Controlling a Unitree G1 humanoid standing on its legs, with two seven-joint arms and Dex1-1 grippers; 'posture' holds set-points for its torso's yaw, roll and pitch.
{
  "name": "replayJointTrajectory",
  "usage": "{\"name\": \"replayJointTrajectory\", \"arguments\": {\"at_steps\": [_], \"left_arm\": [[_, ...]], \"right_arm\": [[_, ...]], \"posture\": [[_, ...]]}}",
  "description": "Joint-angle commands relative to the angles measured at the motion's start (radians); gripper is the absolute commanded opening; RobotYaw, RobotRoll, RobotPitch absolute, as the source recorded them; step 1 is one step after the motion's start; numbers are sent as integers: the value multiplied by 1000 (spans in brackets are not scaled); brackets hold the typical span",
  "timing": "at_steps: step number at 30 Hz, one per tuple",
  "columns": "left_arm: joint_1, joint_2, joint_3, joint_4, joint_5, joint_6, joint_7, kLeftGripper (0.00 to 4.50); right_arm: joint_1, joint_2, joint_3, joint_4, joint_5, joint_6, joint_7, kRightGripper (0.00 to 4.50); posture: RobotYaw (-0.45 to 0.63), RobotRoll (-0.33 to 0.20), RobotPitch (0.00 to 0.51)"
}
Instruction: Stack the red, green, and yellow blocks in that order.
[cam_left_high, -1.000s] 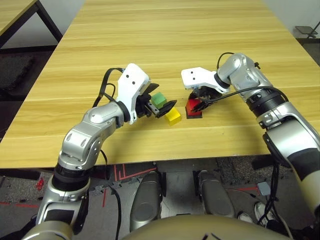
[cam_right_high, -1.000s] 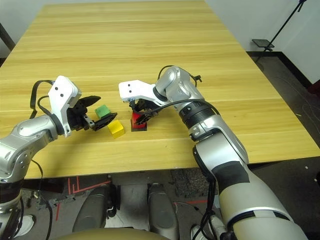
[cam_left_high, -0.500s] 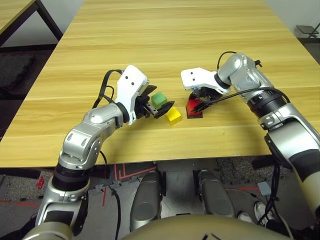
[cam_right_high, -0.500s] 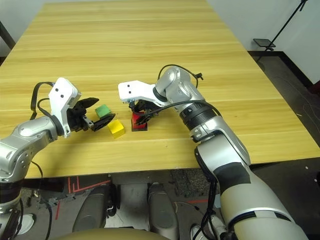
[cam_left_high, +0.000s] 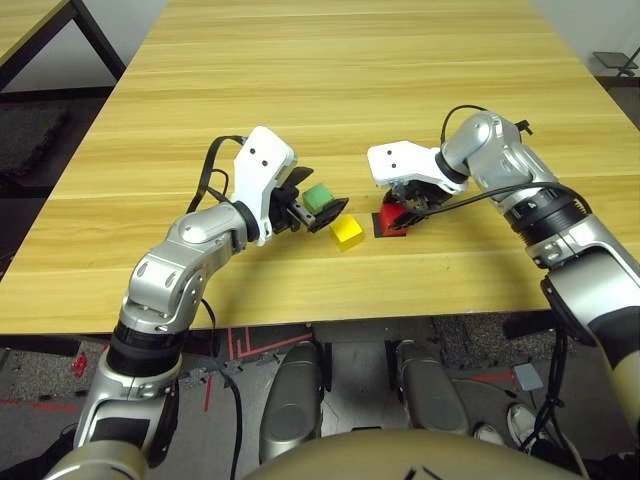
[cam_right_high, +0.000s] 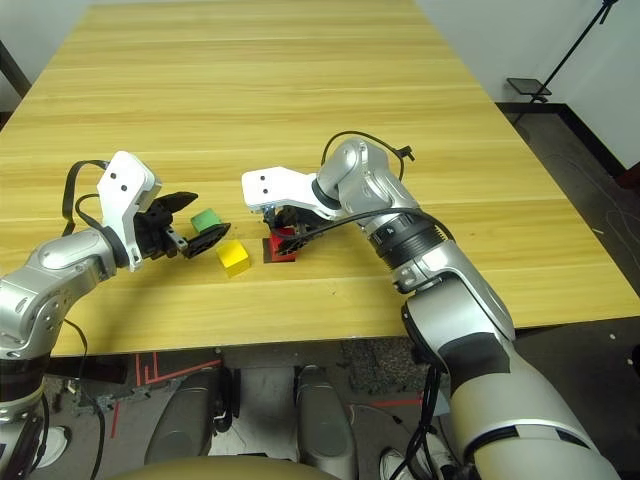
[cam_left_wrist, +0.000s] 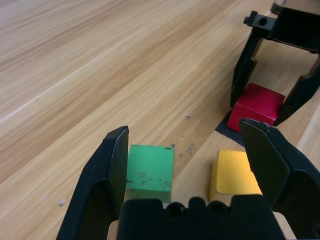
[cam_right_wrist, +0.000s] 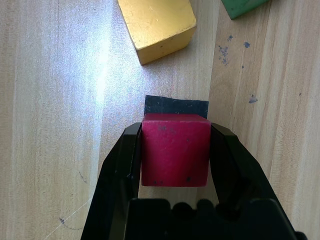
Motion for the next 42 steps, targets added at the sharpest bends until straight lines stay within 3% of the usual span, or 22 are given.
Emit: {"name": "replayJointTrajectory", "arguments": {"at_steps": [1,5,8,15,22,30,34,38,42], "left_arm": [[-5,-9,-11,11,9,-9,-7,4500],[-1,-5,-9,26,21,-11,-11,4500],[0,-6,-10,51,33,-15,-12,4500],[-5,-12,-31,167,85,-80,-32,4500],[-33,-21,-45,312,127,-151,-74,4500],[-80,-34,-83,443,170,-245,-151,4500],[-119,-49,-94,530,202,-298,-173,3547],[-156,-48,-98,595,234,-366,-202,2124],[-209,-53,-94,594,230,-364,-245,2013]], "right_arm": [[46,-10,33,24,-14,16,-10,2064],[46,-3,11,36,11,2,-24,3361],[13,2,-76,73,94,-36,-24,4405],[-92,-58,-300,125,259,-7,-71,4460],[26,-164,-425,-158,416,229,-90,4460],[133,-194,-447,-390,549,397,-156,4460],[160,-191,-446,-436,591,424,-196,4500],[167,-199,-446,-438,609,425,-230,4500],[177,-226,-447,-428,620,418,-242,4500]], "posture": [[473,-256,141],[460,-252,133],[440,-243,127],[379,-225,105],[307,-201,88],[247,-174,76],[229,-167,76],[222,-163,78],[228,-162,79]]}}
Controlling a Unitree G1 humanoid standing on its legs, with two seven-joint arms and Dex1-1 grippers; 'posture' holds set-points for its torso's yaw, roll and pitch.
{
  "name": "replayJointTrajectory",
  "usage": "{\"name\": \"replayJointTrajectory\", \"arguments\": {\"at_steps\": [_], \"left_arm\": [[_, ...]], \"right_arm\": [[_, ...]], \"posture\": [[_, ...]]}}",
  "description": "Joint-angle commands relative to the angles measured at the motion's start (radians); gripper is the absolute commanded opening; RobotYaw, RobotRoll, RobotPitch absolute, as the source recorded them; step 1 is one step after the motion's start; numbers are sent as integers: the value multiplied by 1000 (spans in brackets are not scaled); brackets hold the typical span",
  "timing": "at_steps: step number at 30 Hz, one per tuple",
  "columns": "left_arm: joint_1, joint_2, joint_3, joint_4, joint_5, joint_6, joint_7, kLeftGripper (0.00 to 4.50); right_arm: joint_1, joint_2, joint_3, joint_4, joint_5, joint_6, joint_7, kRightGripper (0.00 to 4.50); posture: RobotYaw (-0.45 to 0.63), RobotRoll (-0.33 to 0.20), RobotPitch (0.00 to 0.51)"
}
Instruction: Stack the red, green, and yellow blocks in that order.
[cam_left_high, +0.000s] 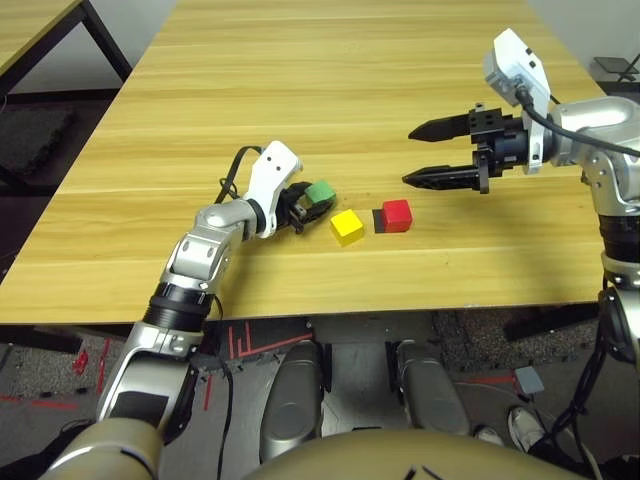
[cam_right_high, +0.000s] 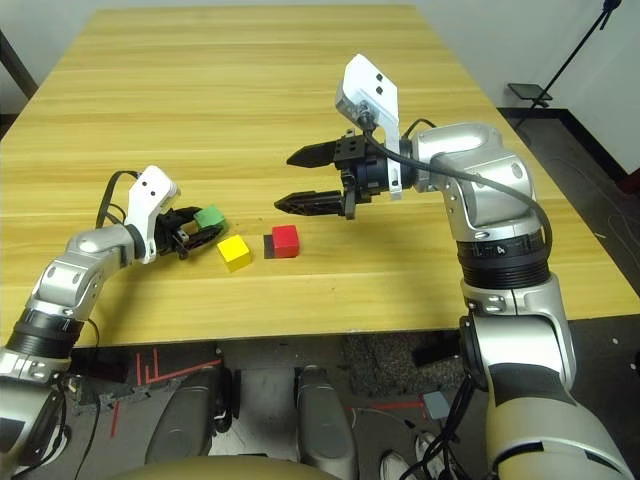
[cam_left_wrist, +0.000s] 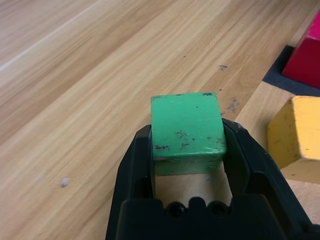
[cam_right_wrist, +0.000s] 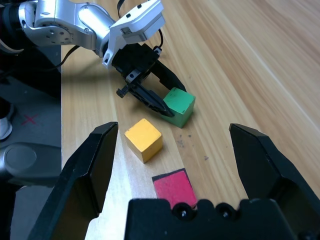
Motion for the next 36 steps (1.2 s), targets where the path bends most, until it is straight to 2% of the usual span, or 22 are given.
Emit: {"name": "replayJointTrajectory", "arguments": {"at_steps": [1,6,10,19,23,36], "left_arm": [[-60,-3,-6,-2,3,-19,-45,2013],[-163,-44,-2,-64,-56,35,-104,2013],[-205,-108,-39,-100,-116,78,-183,2013],[-248,-166,-127,13,-63,17,-259,2013],[-247,-161,-160,83,-10,-54,-285,2013],[-243,-186,-167,141,20,-89,-328,2013]], "right_arm": [[20,-37,-8,-4,22,-3,-7,4500],[74,-113,-4,6,26,-24,31,4500],[124,-157,-12,33,33,-15,27,4500],[213,-158,-45,-22,99,35,-25,4500],[234,-159,-56,-57,122,48,-52,4500],[283,-164,-94,-134,185,110,-145,4500]], "posture": [[229,-162,79],[233,-162,83],[222,-161,82],[173,-150,86],[149,-147,86],[107,-137,94]]}}
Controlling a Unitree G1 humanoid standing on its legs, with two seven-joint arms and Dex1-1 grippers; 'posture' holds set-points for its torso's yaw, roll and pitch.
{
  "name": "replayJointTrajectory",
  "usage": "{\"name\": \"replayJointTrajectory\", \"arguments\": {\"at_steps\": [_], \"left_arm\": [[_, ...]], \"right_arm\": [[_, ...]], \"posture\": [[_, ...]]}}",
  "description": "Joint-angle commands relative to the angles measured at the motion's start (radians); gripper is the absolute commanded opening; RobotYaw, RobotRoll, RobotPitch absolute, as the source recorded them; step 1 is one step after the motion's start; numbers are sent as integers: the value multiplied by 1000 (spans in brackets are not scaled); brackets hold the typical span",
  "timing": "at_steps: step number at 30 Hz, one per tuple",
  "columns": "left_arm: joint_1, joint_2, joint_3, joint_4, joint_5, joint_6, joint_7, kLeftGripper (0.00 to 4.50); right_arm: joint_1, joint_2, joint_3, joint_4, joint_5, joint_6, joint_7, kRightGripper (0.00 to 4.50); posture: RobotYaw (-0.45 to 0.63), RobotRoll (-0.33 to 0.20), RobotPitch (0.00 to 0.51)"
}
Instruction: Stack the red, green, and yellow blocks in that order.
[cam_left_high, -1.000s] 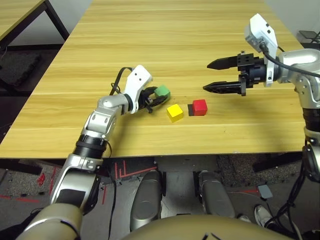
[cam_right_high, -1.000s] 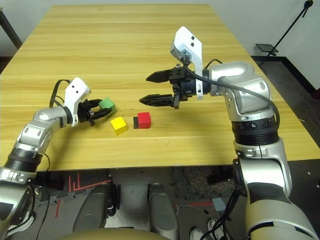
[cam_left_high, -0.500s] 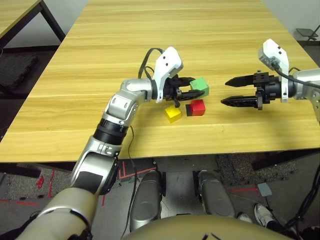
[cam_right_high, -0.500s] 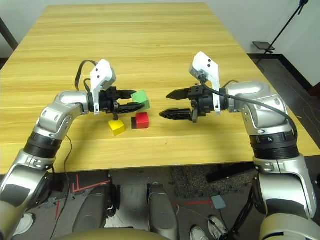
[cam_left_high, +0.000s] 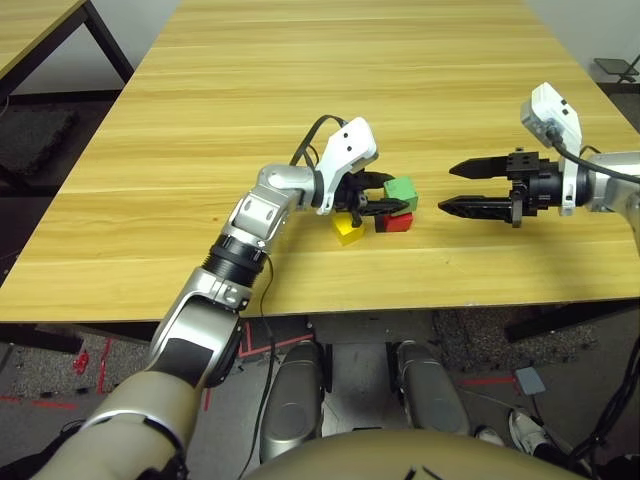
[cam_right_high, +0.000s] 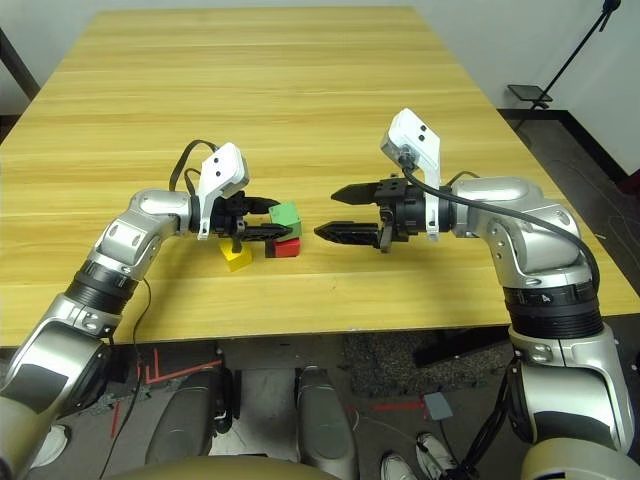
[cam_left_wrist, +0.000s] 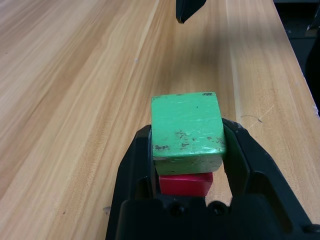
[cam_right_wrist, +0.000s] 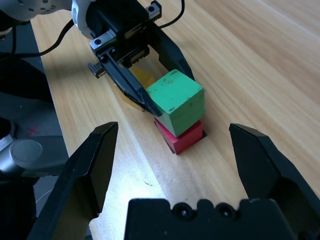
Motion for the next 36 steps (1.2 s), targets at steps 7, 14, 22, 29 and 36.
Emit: {"name": "replayJointTrajectory", "arguments": {"at_steps": [7,14,22,29,36], "left_arm": [[6,-4,-13,13,25,-3,-27,2013],[10,-10,-14,25,32,-12,-24,2013],[15,-20,-11,46,49,-39,-12,3984],[76,16,28,-100,29,75,50,4439],[235,128,56,-383,34,255,150,4439]], "right_arm": [[20,-9,-30,-34,47,27,-47,4500],[19,-9,-27,-33,56,28,-66,4500],[12,-9,-20,-21,53,30,-73,4500],[8,-4,-9,-8,47,18,-66,4500],[-3,23,1,14,42,0,-71,4500]], "posture": [[101,-136,99],[102,-139,106],[115,-144,103],[141,-139,80],[177,-129,67]]}}
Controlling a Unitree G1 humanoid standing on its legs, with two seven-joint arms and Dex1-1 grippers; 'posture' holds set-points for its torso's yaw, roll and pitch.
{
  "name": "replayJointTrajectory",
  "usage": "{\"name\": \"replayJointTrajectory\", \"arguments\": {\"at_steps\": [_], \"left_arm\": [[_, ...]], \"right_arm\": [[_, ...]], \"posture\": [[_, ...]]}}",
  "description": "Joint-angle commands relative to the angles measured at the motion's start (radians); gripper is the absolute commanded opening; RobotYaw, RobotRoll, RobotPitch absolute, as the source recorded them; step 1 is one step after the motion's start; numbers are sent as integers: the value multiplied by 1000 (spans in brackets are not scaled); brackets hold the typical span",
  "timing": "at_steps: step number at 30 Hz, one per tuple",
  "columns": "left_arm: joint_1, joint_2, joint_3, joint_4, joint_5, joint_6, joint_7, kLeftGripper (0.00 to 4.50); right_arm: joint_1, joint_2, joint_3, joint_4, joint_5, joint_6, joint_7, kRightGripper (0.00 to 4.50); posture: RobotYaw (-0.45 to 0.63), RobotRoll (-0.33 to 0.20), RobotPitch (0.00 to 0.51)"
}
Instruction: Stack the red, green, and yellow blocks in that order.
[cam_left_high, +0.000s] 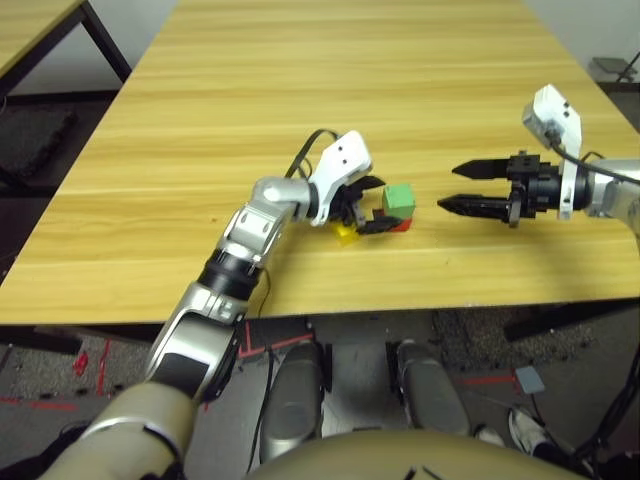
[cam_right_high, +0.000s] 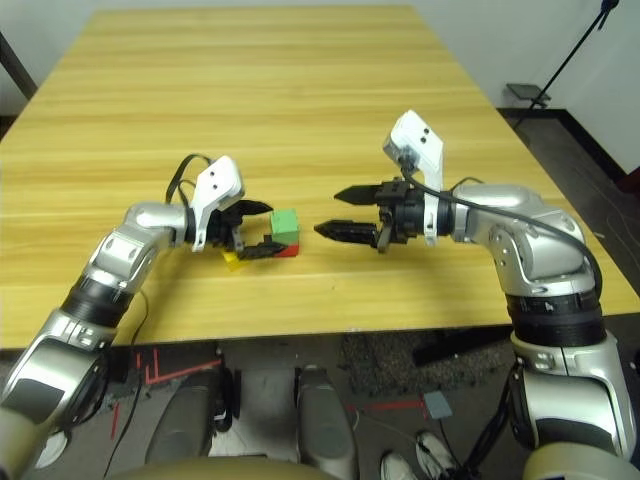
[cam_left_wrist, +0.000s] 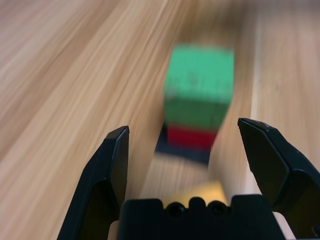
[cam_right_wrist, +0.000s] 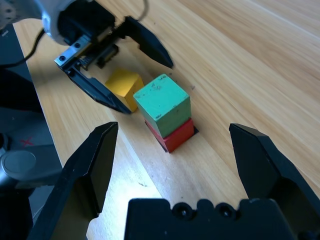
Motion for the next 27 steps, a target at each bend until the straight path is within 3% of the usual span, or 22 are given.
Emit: {"name": "replayJointTrajectory", "arguments": {"at_steps": [1,5,11,14,19,20,27], "left_arm": [[65,26,11,-105,-1,60,45,4439],[122,53,5,-143,7,64,71,4439],[150,30,-13,-122,13,51,116,4439],[161,13,-22,-105,29,43,152,3869],[168,60,-43,-159,21,120,122,2121],[164,77,-42,-167,19,129,112,1949],[25,145,19,-228,-59,241,52,1961]], "right_arm": [[-12,16,15,11,3,-14,-1,4500],[-25,30,22,24,1,-21,2,4500],[-46,34,32,51,-5,-34,10,4500],[-53,39,37,62,-9,-44,11,4500],[-43,39,31,49,-3,-38,3,4500],[-41,38,29,48,-3,-37,1,4500],[-29,26,19,39,2,-34,0,4500]], "posture": [[183,-129,65],[196,-132,65],[202,-136,69],[200,-135,74],[191,-134,75],[190,-133,75],[181,-123,73]]}}
